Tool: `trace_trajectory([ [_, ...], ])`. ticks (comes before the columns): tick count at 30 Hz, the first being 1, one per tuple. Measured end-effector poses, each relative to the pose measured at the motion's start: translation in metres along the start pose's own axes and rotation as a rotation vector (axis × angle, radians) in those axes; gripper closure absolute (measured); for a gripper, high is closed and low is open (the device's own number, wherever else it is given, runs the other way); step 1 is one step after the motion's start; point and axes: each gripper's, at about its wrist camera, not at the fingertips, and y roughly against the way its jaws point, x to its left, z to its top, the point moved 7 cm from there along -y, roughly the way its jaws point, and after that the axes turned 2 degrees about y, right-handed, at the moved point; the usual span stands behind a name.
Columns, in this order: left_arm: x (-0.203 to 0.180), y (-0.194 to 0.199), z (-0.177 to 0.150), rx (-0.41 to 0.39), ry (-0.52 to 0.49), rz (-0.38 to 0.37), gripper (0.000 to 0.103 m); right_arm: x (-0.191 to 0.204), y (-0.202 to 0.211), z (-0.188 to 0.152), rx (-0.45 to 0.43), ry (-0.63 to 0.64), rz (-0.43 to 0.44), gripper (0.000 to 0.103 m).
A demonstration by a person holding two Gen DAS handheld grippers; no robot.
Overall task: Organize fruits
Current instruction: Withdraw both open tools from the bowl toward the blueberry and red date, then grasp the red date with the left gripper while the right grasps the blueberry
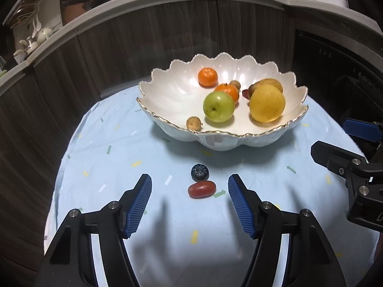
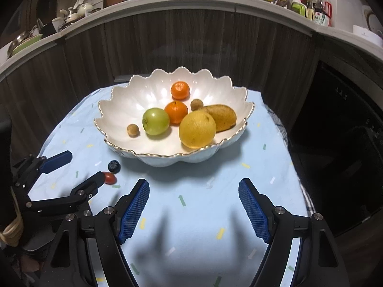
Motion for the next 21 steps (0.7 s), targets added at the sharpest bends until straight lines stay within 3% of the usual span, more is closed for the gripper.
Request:
trace_trajectory([
  [21, -0.01, -0.044, -0.01, 0.111, 0.023, -0.009, 0.06, -0.012, -0.032, -0.017, 0.055, -0.059, 0.047, 0.025],
])
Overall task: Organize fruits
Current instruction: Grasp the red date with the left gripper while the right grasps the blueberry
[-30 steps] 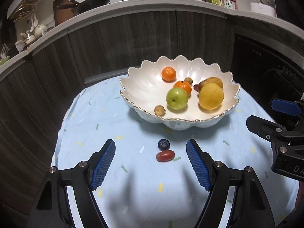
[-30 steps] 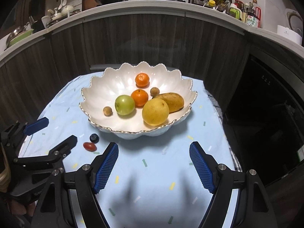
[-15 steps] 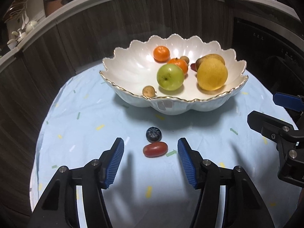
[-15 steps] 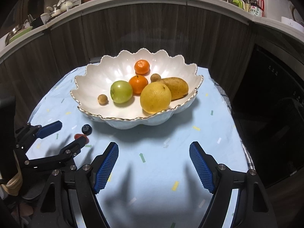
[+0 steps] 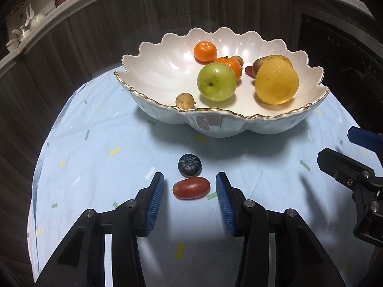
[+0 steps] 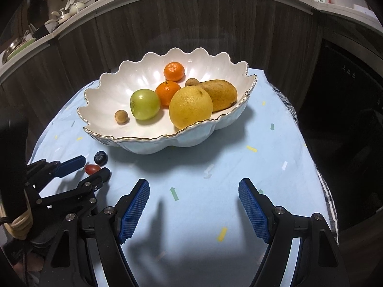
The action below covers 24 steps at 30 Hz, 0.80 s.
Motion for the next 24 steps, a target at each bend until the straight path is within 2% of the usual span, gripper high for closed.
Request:
trace_trajectory([
  [4, -0.003, -0.001, 0.0, 0.003, -0.006, -0.005, 0.073, -0.001, 0.0, 0.0, -0.001, -0.003, 0.003, 0.025],
  [14, 0.008, 0.008, -0.004, -0.004, 0.012, -0.005, 0.074, 0.011, 0.002, 0.004, -0.01, 0.025, 0.011, 0.025],
  [24, 0.061, 0.026, -0.01, -0.018, 0.072, 0.055, 0.074, 0.059, -0.009, 0.015, -0.015, 0.091, 0.057, 0.027],
])
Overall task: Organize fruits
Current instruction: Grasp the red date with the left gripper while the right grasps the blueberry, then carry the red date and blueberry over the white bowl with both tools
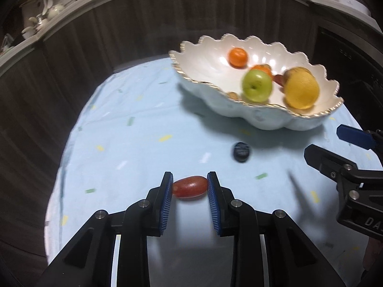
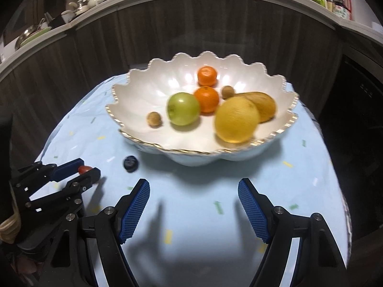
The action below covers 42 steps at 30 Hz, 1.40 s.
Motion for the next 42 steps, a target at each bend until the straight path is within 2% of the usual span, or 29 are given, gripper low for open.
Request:
trace_trajectory([
  [8, 0.031, 0.008, -0.001, -0.04, 0.015, 0.047, 0.074, 0.036, -0.02, 0.006, 0.03, 0.021, 0.04, 0.04],
  [16, 0.056, 0.007, -0.006, -0.033, 0.057, 0.064, 0.074, 0.067, -0.038, 0.009, 0.05, 0.051, 0.07, 0.055],
  [28, 0.069, 0.008, -0.005, -0.04, 0.098, 0.066, 0.074, 0.077, -0.053, 0.013, 0.07, 0.054, 0.057, 0.08],
  [42, 0.066, 0.014, -0.003, -0.049, 0.105, 0.062, 0.074, 0.079, -0.039, 0.016, 0.051, 0.078, 0.062, 0.082],
])
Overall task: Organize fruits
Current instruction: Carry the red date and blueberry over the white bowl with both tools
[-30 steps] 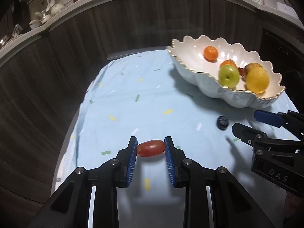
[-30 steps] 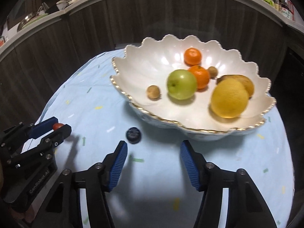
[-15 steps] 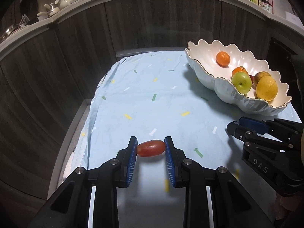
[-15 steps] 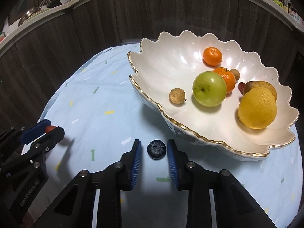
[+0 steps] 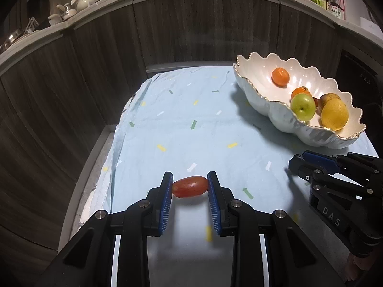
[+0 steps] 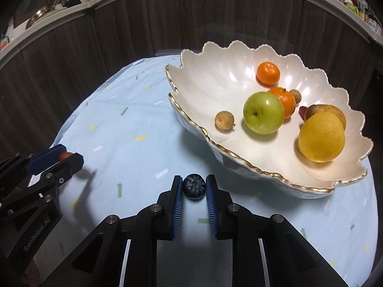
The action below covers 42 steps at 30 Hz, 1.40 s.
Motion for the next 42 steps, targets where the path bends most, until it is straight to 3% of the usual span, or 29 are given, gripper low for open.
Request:
trace_trajectory([
  [15, -0.019, 0.036, 0.019, -0.061, -0.026, -0.024, 0.074, -0.006, 0.06, 0.01, -0.097, 0.011, -0.006, 0.082],
  [32, -0.07, 0.071, 0.069, -0.144, -0.088, -0.082, 0.074, -0.063, 0.116, 0.035, -0.202, -0.064, -0.06, 0.082],
  [42, -0.098, 0.07, 0.094, -0.166, -0.121, -0.129, 0.074, -0.093, 0.127, 0.046, -0.234, -0.1, -0.077, 0.082],
])
